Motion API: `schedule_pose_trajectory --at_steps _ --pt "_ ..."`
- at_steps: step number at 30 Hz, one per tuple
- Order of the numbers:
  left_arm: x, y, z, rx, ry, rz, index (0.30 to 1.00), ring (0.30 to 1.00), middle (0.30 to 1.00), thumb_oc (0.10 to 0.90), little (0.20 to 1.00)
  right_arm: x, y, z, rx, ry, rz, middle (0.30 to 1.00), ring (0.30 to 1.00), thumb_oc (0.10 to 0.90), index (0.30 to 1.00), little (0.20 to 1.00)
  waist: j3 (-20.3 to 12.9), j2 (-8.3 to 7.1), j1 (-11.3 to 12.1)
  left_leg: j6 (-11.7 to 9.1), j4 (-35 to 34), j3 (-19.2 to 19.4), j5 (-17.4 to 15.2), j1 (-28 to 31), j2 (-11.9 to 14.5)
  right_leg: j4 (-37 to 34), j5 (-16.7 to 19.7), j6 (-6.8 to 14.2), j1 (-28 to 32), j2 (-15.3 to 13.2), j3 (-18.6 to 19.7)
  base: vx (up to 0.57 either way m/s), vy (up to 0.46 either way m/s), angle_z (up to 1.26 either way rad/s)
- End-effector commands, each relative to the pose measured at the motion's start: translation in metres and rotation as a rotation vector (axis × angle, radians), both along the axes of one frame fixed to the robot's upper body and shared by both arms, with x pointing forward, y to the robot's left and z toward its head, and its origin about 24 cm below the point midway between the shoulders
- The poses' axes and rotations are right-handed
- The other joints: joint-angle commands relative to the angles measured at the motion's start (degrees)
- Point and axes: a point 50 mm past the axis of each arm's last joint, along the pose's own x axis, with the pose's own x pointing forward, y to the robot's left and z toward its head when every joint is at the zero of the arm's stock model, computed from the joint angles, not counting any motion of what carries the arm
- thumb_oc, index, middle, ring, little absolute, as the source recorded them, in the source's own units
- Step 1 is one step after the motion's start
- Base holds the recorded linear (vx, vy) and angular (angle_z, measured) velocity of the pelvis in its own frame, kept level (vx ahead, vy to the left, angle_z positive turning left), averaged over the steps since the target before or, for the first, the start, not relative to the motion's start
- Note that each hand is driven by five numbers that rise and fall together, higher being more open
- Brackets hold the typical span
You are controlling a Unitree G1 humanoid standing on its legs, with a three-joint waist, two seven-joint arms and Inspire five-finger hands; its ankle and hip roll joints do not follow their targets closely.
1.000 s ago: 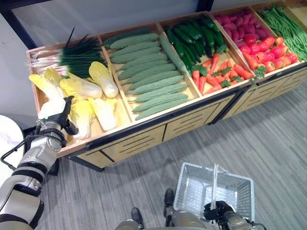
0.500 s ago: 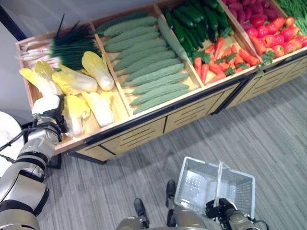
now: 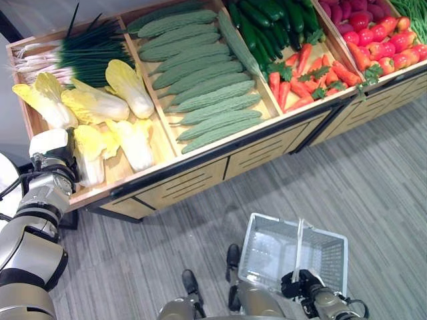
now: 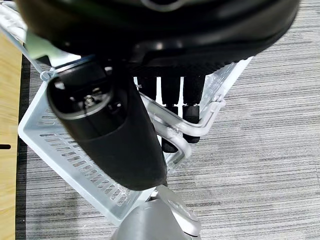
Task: Get the vegetables into the basket
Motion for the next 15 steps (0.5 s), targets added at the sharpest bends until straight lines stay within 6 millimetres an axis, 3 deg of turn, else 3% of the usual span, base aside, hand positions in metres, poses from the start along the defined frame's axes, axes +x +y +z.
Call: schedule_pose_trajectory --at_steps 1,11,15 --pt "0.029 -0.037 0.024 -0.084 -0.147 -0.132 1.0 1.0 1.0 0.9 1.0 -0.015 -0.008 -0.003 -0.041 0.081 0.044 0.3 0.3 0.4 0.3 0.3 1.5 1.77 -1.7 -2.7 0.1 -1.6 -2.0 -0.1 2.3 0.0 -5.9 7.0 5.1 -1.8 -0.5 0.0 0.0 0.0" --pt "0.034 -0.049 0.03 -0.07 -0.196 -0.19 1.0 1.0 1.0 0.9 1.0 -0.015 -0.006 -0.004 -0.041 0.077 0.047 0.3 0.3 0.4 0.3 0.3 1.4 2.08 -1.7 -2.7 0.1 -1.8 -2.2 -0.1 2.0 0.0 -6.0 7.0 5.2 -2.0 -0.9 0.0 0.0 0.0" --pt "0.04 -0.067 0.038 -0.099 -0.268 -0.264 1.0 1.0 1.0 0.9 1.0 -0.014 -0.004 -0.004 -0.039 0.066 0.052 0.3 0.3 0.4 0.3 0.3 1.1 2.06 -2.0 -2.7 0.1 -1.7 -2.3 0.3 2.1 0.0 -6.0 7.0 5.4 -2.0 -0.7 0.0 0.0 0.0"
